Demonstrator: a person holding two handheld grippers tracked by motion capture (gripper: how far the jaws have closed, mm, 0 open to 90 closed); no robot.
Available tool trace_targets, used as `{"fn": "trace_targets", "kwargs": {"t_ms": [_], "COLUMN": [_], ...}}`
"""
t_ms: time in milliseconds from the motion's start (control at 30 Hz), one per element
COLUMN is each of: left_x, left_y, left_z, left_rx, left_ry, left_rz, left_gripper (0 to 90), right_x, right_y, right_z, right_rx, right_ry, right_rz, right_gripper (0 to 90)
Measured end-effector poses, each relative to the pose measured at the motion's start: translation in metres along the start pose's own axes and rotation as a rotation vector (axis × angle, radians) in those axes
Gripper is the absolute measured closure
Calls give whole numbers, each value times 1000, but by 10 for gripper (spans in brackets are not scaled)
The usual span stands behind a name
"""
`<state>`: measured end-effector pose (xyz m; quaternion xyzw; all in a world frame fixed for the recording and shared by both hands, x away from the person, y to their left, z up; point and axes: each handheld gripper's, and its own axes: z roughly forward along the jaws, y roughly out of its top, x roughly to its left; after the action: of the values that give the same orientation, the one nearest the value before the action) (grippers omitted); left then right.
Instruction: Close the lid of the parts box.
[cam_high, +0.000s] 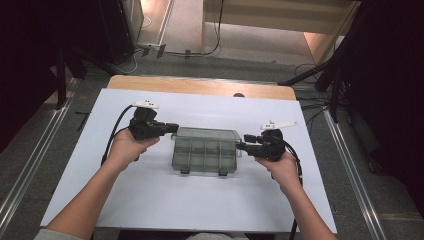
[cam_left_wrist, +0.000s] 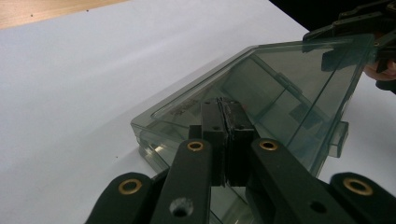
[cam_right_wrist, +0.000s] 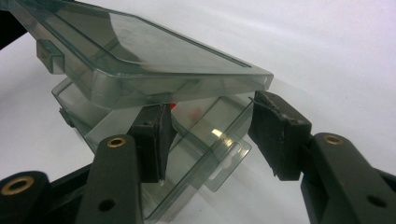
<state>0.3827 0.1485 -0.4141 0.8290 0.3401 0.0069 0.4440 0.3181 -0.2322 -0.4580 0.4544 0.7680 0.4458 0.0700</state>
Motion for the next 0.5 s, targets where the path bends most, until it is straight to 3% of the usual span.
{"fn": "trace_targets", "kwargs": {"t_ms": [167,500], "left_x": [-1,-2], "left_y": [-3,-8], "left_z": [2,4], "left_rx": [-9,-4], "left_ry": [-19,-13], "left_rz": [12,14], "left_gripper": [892,892], "right_x": [0,-4], "right_y": [-4,-5], "right_z": [3,2], "right_rx": [10,21], "right_ry": [-1,-9], "right_rz": [6,6], "right_gripper": [493,491]}}
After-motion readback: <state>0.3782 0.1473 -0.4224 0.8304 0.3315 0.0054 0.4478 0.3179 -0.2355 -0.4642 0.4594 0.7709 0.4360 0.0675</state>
